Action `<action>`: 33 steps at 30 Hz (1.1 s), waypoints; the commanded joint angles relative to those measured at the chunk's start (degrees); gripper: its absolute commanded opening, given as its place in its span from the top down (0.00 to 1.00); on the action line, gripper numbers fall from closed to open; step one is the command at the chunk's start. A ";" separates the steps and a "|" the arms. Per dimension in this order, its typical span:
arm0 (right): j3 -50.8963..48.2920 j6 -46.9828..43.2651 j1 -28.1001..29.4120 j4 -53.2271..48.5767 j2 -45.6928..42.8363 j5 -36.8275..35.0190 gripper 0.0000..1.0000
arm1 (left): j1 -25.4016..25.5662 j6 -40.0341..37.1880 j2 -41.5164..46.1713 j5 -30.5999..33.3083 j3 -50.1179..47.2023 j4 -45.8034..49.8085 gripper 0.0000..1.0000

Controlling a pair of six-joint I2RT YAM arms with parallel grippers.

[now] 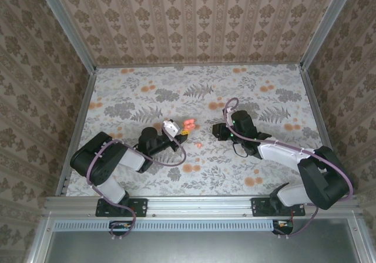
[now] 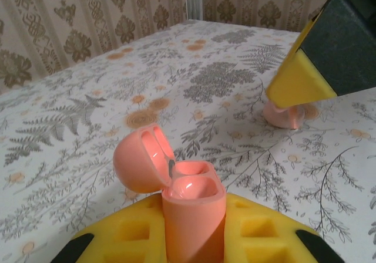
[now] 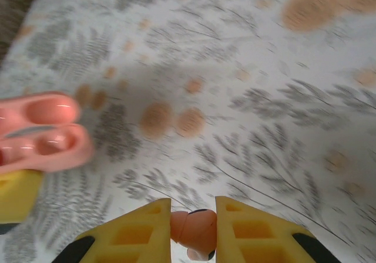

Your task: Insert the wireless bluetooth earbuds into the charging case

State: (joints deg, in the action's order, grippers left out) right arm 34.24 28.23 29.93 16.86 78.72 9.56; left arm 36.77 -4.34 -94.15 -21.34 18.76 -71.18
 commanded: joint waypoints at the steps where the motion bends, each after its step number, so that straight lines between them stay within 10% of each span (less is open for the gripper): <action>1: -0.76 -1.91 2.48 13.05 0.06 2.55 0.80 | 0.47 -1.53 0.56 -2.55 1.40 -2.65 0.96; 33: 0.11 -4.76 8.83 34.92 5.29 5.05 0.80 | 0.66 0.64 6.21 -2.12 -0.41 -2.30 0.95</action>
State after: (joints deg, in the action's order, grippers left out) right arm 33.15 24.14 38.30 49.10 85.97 13.85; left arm 37.10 -4.71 -88.64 -22.90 19.14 -71.92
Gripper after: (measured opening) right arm 0.202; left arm 0.192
